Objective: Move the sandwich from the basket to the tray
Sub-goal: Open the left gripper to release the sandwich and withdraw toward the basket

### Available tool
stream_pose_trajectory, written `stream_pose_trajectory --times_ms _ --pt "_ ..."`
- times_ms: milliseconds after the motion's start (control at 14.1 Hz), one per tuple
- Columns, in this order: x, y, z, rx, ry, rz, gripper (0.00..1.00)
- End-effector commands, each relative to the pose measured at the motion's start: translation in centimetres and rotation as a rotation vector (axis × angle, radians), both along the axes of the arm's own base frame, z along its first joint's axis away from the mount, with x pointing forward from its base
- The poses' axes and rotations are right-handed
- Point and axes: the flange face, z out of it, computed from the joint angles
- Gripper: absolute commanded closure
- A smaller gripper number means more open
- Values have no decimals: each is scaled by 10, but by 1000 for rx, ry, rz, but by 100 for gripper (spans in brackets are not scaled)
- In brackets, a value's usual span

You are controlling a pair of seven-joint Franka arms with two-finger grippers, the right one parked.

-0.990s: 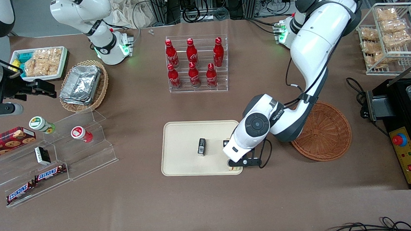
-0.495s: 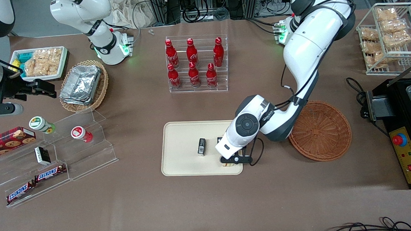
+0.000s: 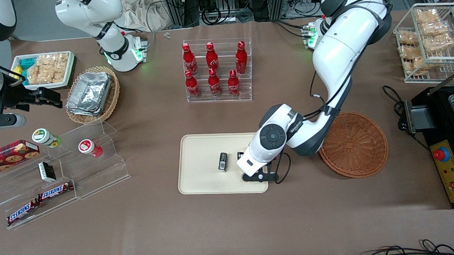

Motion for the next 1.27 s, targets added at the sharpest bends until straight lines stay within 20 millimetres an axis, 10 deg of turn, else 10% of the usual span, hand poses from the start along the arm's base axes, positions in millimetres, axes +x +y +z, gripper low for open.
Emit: stream_pose_trajectory --times_ms 0,424,636,1202 --pt "5 26 47 35 -19 96 0" --pt "16 119 144 153 4 201 0" --pt "23 186 162 146 1 224 0" --pt "-40 269 185 120 -52 129 0"
